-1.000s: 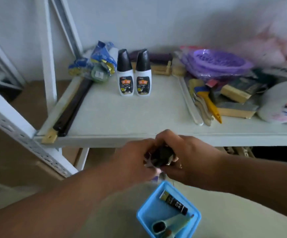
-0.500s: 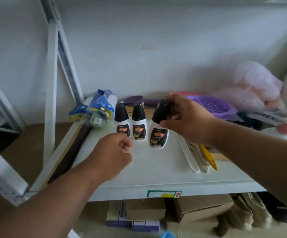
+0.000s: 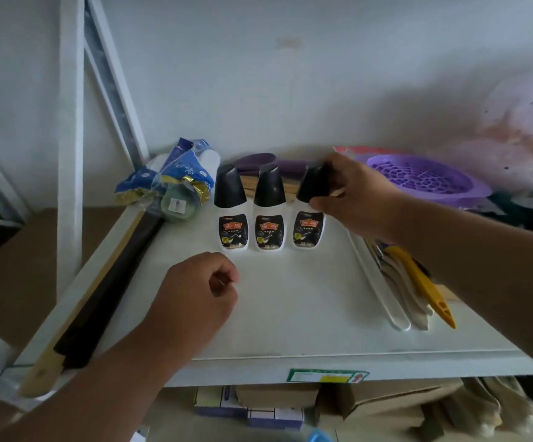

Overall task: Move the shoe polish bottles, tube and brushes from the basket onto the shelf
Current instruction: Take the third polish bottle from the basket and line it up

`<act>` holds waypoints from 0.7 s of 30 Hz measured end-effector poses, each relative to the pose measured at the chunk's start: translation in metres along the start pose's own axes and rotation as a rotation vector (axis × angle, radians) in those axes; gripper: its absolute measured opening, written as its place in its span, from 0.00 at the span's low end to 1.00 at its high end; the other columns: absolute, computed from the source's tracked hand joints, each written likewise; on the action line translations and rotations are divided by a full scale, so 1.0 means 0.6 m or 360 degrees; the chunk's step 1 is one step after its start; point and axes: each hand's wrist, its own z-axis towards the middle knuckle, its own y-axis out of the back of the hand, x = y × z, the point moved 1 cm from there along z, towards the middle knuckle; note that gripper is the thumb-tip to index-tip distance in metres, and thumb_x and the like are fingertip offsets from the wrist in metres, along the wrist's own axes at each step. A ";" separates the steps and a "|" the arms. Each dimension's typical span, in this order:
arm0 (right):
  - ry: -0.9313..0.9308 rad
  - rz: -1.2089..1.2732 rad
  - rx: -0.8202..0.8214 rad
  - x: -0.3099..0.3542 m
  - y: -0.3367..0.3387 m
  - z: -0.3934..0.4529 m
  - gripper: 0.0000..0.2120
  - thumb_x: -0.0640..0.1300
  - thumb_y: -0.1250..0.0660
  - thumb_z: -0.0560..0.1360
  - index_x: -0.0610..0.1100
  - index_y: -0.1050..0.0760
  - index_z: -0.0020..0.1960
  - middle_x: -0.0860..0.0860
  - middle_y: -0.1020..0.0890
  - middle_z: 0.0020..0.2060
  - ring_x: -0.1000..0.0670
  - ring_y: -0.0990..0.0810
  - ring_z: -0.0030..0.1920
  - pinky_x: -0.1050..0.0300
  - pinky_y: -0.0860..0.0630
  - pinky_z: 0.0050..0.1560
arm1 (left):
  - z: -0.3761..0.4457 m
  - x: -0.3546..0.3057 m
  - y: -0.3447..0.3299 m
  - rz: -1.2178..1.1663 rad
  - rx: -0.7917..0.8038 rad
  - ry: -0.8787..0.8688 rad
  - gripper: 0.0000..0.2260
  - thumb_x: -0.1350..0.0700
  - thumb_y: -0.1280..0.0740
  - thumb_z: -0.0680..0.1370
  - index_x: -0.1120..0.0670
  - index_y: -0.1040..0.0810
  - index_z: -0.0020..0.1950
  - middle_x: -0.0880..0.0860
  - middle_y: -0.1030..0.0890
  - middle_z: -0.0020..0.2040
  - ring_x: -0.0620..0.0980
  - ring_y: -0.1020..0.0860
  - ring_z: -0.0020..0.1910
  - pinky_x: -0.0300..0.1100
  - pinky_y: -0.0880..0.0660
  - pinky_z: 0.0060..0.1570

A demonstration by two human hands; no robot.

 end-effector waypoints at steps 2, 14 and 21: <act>0.0027 0.0005 0.0016 0.000 -0.001 0.004 0.23 0.44 0.23 0.74 0.52 0.26 0.66 0.51 0.16 0.54 0.47 0.16 0.54 0.45 0.17 0.57 | -0.001 0.002 0.000 0.0003 -0.0012 -0.0023 0.11 0.66 0.25 0.75 0.49 0.15 0.44 0.42 0.17 0.39 0.32 0.20 0.47 0.21 0.27 0.41; 0.0046 -0.0001 0.0125 -0.012 -0.001 0.003 0.22 0.43 0.25 0.76 0.49 0.26 0.68 0.49 0.17 0.58 0.46 0.17 0.57 0.42 0.18 0.59 | -0.006 0.006 -0.001 -0.0034 -0.0023 -0.0038 0.11 0.66 0.26 0.75 0.49 0.15 0.44 0.42 0.17 0.39 0.38 0.19 0.47 0.23 0.26 0.41; 0.0050 0.0007 0.0178 -0.013 -0.002 0.002 0.23 0.41 0.26 0.77 0.49 0.27 0.69 0.49 0.18 0.60 0.47 0.18 0.60 0.43 0.19 0.62 | -0.005 0.007 -0.004 -0.0052 -0.0047 -0.0041 0.10 0.66 0.26 0.75 0.50 0.14 0.45 0.43 0.17 0.39 0.35 0.19 0.46 0.23 0.26 0.42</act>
